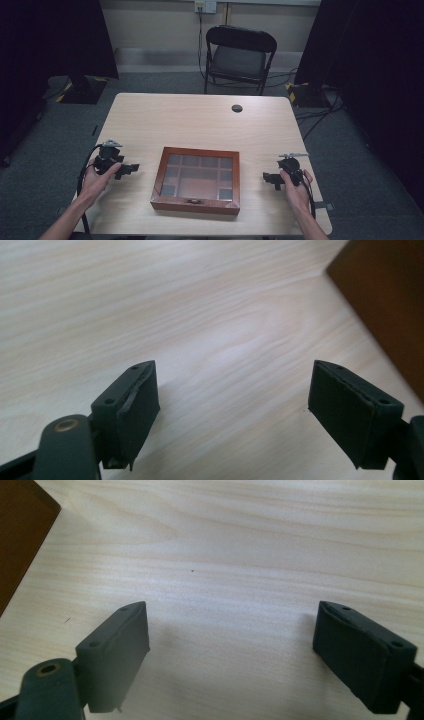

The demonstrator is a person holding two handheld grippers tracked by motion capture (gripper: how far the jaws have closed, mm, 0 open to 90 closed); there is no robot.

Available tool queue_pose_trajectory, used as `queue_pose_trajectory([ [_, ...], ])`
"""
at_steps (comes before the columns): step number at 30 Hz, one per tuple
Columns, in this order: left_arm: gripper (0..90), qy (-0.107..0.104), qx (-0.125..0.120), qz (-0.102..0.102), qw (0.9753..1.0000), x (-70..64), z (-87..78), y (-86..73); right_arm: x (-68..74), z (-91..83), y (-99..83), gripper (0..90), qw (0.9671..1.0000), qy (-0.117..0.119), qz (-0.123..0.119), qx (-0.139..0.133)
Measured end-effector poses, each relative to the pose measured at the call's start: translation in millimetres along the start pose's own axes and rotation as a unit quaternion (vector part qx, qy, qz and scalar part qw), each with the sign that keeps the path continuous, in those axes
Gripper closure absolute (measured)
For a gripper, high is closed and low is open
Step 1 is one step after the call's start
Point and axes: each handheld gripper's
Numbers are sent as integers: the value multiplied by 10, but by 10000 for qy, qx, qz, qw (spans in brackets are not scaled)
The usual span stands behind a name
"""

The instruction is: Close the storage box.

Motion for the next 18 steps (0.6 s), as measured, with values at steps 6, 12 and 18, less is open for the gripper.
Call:
queue_pose_trajectory([
  [6, 143, 702, -162, 100, 9974, -78, 137, -51, 86, 144, -123, 0, 9963, -280, -460, -663],
  [12, 7, 740, -599, 19, 9955, -112, 233, -122, 96, 187, -129, 0, 9945, -246, -470, -907],
  [18, 0, 741, -715, 13, 9947, -114, 242, -140, 96, 188, -129, 0, 9944, -252, -468, -911],
])
Point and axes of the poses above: each handheld gripper's, and its own axes: z roughly forward along the jaws, y roughly out of its top, x roughly to its left, and after that the axes turned 1 degree about x, right-handed
